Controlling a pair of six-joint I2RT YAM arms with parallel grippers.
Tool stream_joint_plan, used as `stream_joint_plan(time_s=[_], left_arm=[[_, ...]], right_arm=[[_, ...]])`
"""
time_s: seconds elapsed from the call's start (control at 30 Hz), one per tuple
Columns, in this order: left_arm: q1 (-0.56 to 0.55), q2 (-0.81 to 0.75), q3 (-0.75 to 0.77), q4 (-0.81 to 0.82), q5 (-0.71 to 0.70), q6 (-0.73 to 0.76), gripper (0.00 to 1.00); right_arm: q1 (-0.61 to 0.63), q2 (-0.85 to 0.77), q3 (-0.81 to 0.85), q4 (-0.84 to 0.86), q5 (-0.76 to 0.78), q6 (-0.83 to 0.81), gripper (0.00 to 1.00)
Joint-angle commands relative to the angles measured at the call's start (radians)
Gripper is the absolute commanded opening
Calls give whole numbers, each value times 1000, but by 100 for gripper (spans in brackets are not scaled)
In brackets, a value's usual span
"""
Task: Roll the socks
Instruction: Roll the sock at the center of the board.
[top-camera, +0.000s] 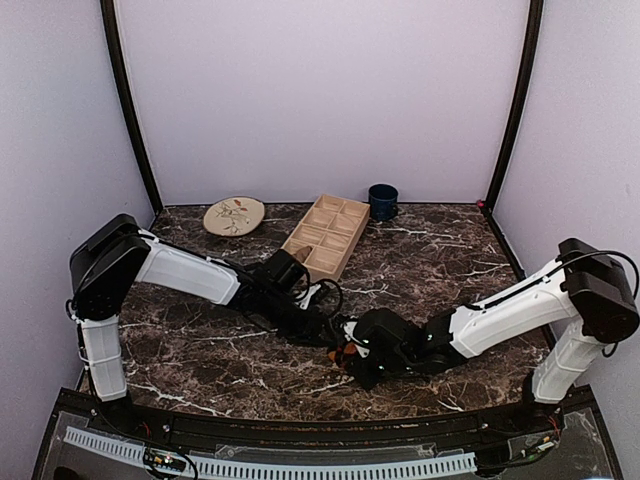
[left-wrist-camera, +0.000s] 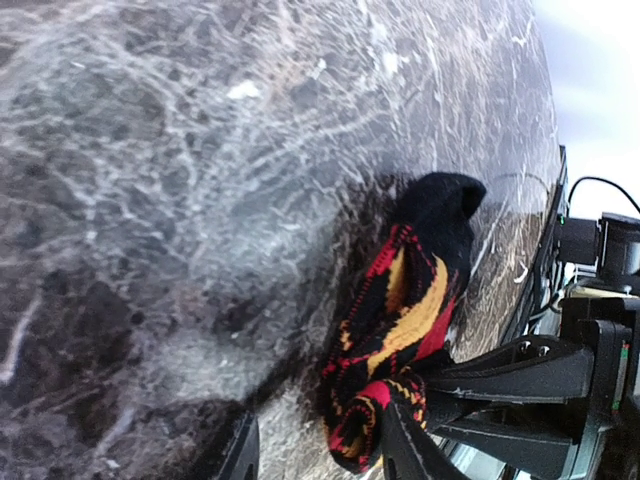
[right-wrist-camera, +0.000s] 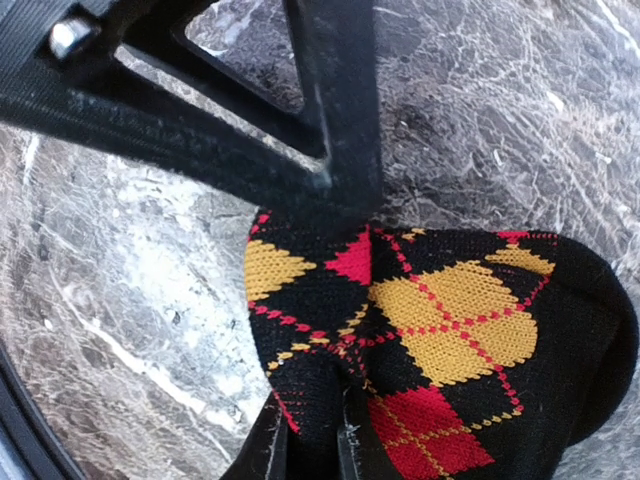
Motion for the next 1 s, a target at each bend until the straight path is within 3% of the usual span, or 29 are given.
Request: stream_joint_plan(time_s=[0.0,0.6,0.97], left_arm=[[18,27,-50,-119,-156,-18,46],[18,10,-42,-68,-154,-28,46],[13,-58,-112,88,-70,28,46]], right_arm=[[-41,0,-84,-47,-145,71,14],[-232,-22,-236,158,-481,190,14],[-346,37,-289,245,-660,272,14]])
